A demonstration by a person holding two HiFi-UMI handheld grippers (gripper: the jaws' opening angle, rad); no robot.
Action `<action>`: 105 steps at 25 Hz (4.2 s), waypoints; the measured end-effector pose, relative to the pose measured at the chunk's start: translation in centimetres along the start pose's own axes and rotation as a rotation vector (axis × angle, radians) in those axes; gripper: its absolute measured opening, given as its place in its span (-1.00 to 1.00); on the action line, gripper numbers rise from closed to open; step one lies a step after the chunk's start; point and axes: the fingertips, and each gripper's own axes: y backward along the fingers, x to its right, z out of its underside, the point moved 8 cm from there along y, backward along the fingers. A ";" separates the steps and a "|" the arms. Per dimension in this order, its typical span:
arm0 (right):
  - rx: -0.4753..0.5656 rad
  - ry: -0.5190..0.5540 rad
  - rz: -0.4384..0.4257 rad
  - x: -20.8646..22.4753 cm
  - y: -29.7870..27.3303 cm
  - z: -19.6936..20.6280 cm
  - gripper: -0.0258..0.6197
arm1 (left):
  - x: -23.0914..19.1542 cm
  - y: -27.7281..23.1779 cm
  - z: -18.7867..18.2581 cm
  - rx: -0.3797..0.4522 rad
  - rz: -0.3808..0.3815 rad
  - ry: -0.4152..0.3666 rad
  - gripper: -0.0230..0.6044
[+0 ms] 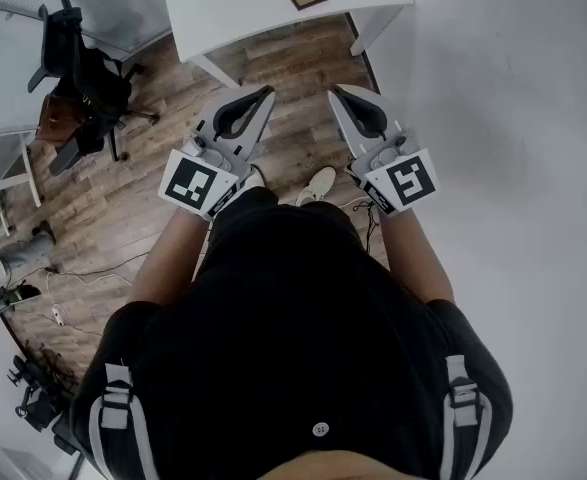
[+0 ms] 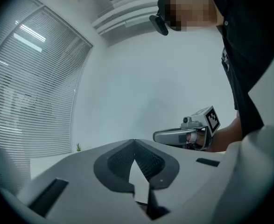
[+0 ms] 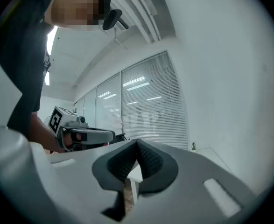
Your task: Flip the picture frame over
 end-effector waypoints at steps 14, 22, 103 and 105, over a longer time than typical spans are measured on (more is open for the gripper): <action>0.008 -0.018 0.047 -3.9 -3.7 -0.3 -0.89 | -3.6 4.7 1.1 0.006 0.011 0.016 -0.90; 0.013 -0.016 0.037 -3.6 -2.7 -0.4 -0.89 | -2.4 4.2 1.1 0.007 0.022 0.002 -0.90; -0.253 -0.075 0.042 19.7 -22.7 5.9 0.07 | -23.6 -14.4 5.9 0.007 -0.167 0.066 0.13; -0.273 -0.083 0.053 20.0 -23.8 6.7 0.07 | -24.8 -14.7 6.7 0.002 -0.163 0.069 0.13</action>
